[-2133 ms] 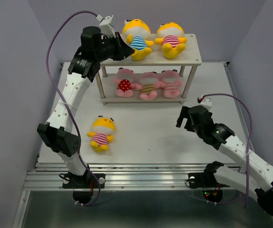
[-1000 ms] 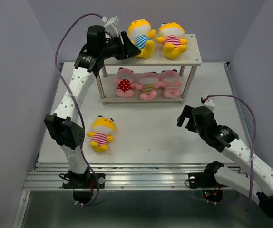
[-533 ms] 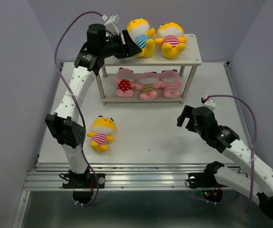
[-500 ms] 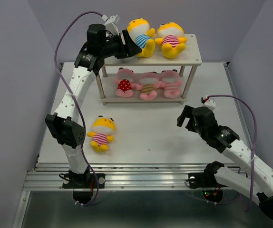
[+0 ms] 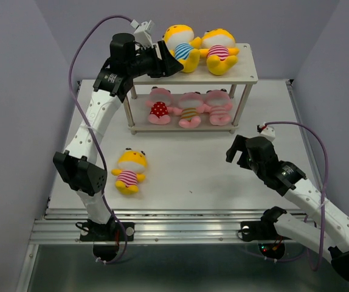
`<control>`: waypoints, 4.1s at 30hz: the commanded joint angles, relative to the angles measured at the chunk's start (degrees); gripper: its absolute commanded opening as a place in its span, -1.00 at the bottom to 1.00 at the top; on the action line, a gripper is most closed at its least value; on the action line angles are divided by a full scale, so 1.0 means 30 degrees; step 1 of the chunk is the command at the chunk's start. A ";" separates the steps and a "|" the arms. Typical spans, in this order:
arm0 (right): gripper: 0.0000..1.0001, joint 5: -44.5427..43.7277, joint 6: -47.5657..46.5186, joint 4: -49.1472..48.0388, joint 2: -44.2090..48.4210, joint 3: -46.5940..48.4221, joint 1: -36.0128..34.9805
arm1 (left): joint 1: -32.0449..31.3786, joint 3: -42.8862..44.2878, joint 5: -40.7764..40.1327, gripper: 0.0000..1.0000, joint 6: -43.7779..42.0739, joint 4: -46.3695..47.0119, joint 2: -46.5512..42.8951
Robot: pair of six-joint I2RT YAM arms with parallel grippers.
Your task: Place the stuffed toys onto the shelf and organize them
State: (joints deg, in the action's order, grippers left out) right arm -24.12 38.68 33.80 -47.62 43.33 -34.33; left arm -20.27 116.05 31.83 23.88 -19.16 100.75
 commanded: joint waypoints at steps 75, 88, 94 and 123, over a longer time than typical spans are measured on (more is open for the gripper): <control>1.00 0.0510 0.0350 -0.1541 0.0022 -0.0030 -0.0042 | -0.0596 0.3036 -0.0680 -0.16 -1.0509 -0.3108 -0.1268; 1.00 0.0979 0.0233 -0.1687 0.0168 0.0029 -0.0042 | -0.0596 0.2570 -0.0065 0.98 -0.9279 -0.2316 -0.3492; 1.00 0.1681 -0.0293 -0.2096 0.0608 -0.0088 -0.0042 | -0.0596 -0.1812 -0.1936 0.98 -0.8079 -0.0765 -0.7151; 1.00 0.2444 -0.1466 -0.2712 0.0198 -0.0733 -0.0042 | -0.0596 -2.4736 -1.3981 0.98 0.6367 -0.9729 -1.5862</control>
State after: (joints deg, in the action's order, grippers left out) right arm -15.66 35.29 28.56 -47.20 41.39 -34.33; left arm -22.37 43.53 -10.41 43.75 -48.71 50.54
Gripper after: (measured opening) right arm 0.998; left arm 0.986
